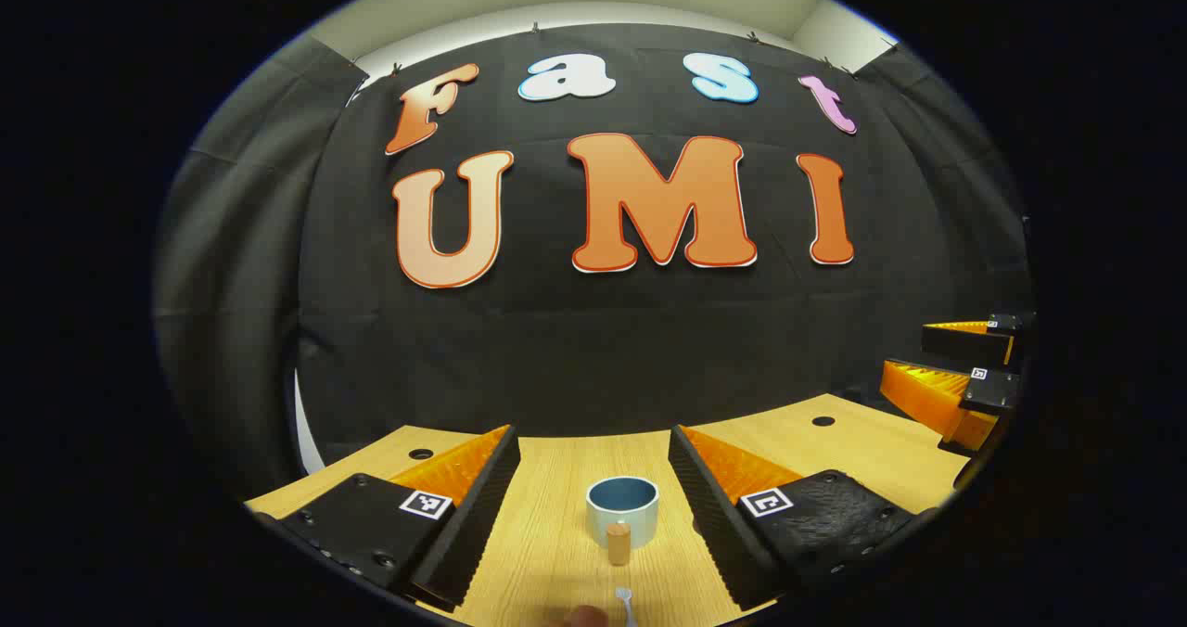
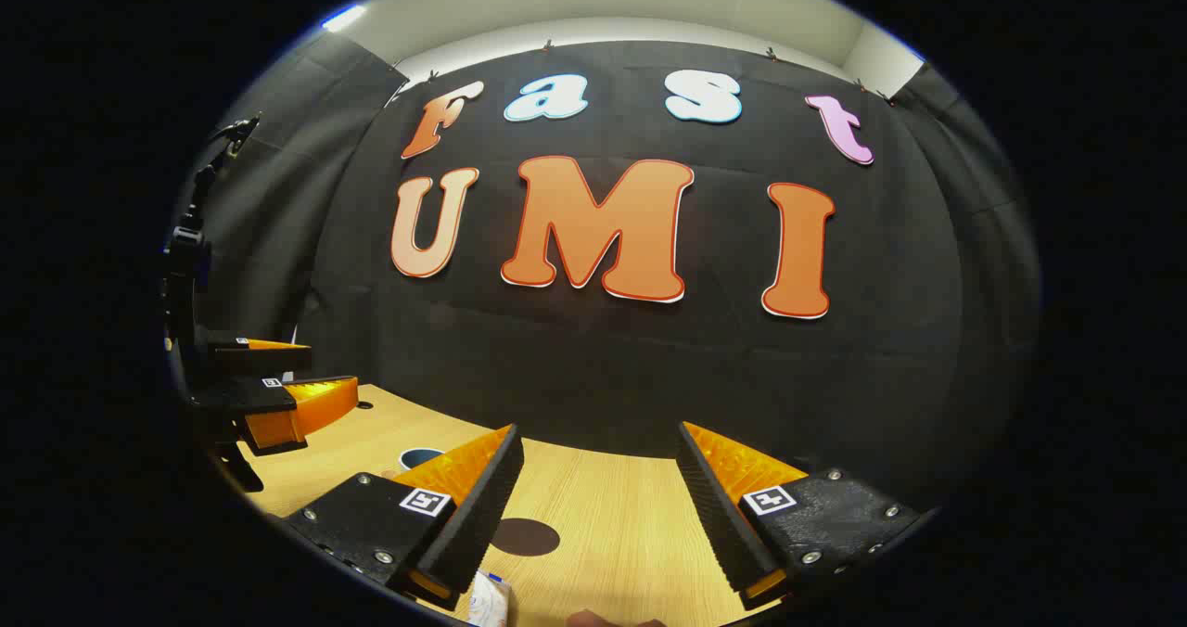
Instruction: Put the toothbrush and toothpaste on the desktop into the cup, then pick up the cup and place it on the coaster on the desktop.
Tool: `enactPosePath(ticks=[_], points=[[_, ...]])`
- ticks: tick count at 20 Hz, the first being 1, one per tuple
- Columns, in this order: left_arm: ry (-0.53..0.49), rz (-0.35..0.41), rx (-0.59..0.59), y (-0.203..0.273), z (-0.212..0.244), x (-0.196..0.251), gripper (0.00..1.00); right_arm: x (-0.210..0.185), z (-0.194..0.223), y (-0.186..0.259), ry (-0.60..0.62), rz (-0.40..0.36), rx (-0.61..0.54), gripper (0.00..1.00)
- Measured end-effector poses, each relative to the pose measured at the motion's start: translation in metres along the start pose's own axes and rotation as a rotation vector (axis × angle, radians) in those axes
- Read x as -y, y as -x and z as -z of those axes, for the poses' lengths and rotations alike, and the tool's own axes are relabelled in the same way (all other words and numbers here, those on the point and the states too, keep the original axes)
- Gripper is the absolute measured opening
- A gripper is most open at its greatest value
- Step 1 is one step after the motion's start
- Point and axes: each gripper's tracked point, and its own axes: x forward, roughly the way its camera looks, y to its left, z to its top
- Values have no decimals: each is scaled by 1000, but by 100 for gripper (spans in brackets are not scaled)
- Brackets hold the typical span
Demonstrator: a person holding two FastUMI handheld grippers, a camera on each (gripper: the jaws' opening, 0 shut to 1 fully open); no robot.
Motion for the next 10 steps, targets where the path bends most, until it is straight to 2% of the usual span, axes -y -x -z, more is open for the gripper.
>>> enactPosePath(ticks=[7, 10], points=[[-29, -16, 28, -7, -9, -9, 99, -2, 5, -5, 20, 10, -13, 99], [-23, -21, 21, -9, -7, -8, 97, -7, 9, -5, 13, -9, -29, 99]])
